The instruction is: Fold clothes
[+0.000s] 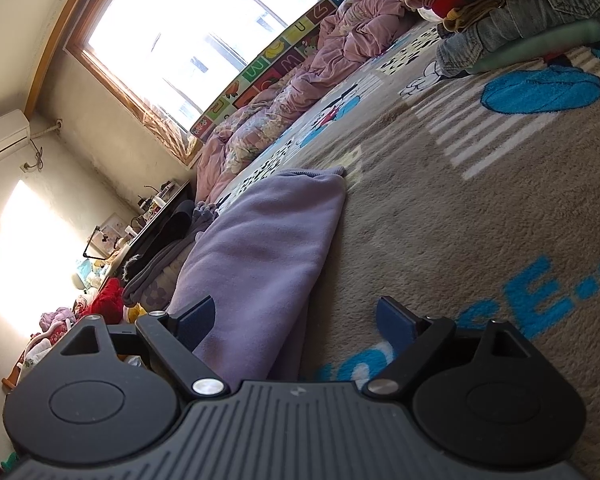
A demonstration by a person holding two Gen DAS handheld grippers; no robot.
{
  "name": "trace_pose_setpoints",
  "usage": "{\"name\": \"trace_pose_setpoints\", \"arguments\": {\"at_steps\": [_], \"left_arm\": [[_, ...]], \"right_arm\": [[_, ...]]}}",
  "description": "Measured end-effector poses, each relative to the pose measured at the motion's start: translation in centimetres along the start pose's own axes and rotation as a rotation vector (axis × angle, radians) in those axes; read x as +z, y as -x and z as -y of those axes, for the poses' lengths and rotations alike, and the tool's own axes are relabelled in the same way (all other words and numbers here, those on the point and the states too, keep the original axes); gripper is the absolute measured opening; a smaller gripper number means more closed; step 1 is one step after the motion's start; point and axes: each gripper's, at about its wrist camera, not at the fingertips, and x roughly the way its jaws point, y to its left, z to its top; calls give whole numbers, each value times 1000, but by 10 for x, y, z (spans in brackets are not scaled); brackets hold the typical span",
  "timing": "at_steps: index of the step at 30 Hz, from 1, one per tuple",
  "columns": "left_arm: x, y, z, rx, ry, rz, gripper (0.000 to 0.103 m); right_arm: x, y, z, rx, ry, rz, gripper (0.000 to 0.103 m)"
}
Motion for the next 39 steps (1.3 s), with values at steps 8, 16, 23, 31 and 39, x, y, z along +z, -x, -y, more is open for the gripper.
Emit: {"name": "trace_pose_setpoints", "arguments": {"at_steps": [8, 16, 23, 31, 39], "left_arm": [[4, -6, -42, -194, 417, 14, 38], [12, -32, -25, -234, 421, 2, 34], [13, -13, -3, -89, 228, 140, 9], [16, -24, 2, 27, 150, 70, 28], [10, 5, 5, 19, 112, 139, 28]], "right_arm": [[-1, 0, -1, -4, 13, 1, 88], [-2, 0, -3, -4, 27, 2, 90], [-2, -2, -4, 1, 39, -3, 93], [-3, -3, -5, 5, 45, -5, 94], [-1, -3, -4, 4, 45, -5, 94]]}}
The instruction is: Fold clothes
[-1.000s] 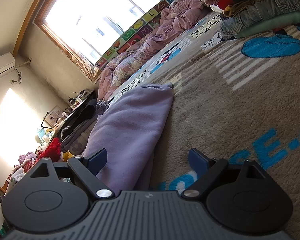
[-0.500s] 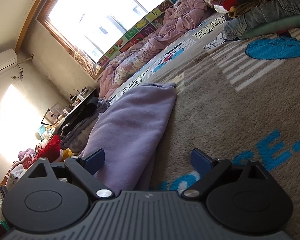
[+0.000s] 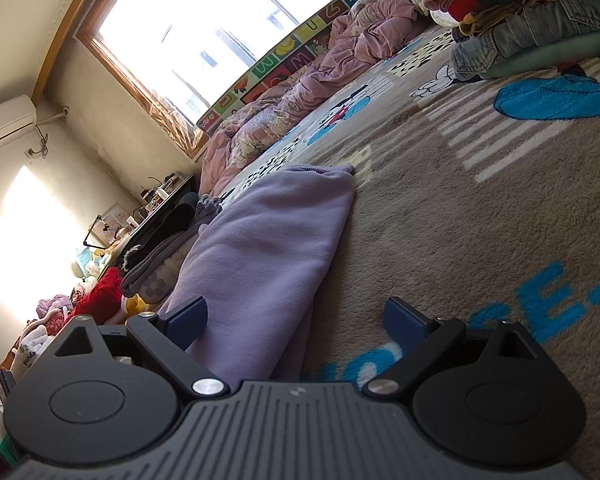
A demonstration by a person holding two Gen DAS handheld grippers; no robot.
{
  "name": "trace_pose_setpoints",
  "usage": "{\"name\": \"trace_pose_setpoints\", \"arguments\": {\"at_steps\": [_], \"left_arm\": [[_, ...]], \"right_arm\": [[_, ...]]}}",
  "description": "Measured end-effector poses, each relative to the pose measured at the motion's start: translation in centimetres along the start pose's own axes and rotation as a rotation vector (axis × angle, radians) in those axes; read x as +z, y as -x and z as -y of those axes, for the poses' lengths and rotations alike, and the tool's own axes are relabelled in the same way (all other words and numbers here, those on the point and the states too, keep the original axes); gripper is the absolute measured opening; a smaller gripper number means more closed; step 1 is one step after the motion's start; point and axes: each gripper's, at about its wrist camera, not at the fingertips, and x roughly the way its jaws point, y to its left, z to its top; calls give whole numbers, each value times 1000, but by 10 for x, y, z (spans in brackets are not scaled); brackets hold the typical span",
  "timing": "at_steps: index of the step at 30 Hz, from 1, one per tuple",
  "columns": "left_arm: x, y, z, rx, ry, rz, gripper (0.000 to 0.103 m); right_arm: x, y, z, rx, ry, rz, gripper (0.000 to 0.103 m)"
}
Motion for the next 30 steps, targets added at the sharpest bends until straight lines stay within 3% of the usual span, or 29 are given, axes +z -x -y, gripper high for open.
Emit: {"name": "trace_pose_setpoints", "arguments": {"at_steps": [4, 8, 13, 15, 19, 23, 30], "left_arm": [[2, 8, 18, -80, -75, 22, 28], [7, -5, 38, -102, -137, -13, 28], [5, -39, 51, -49, -183, -82, 28], [3, -53, 54, -21, -192, -104, 38], [6, -63, 52, -5, -156, -122, 41], [12, -53, 51, -6, -157, -119, 40], [17, -6, 38, -42, -94, -27, 37]], "right_arm": [[0, 0, 0, -2, 2, 0, 94], [0, 0, 0, -4, 5, 1, 94], [-2, 0, -1, -5, 7, 2, 94], [-2, 0, -1, -3, 7, 2, 95], [-2, -1, -2, 2, 10, -1, 96], [-2, -1, -2, 5, 11, -3, 97], [-3, 1, -3, 4, 9, -2, 97]]}}
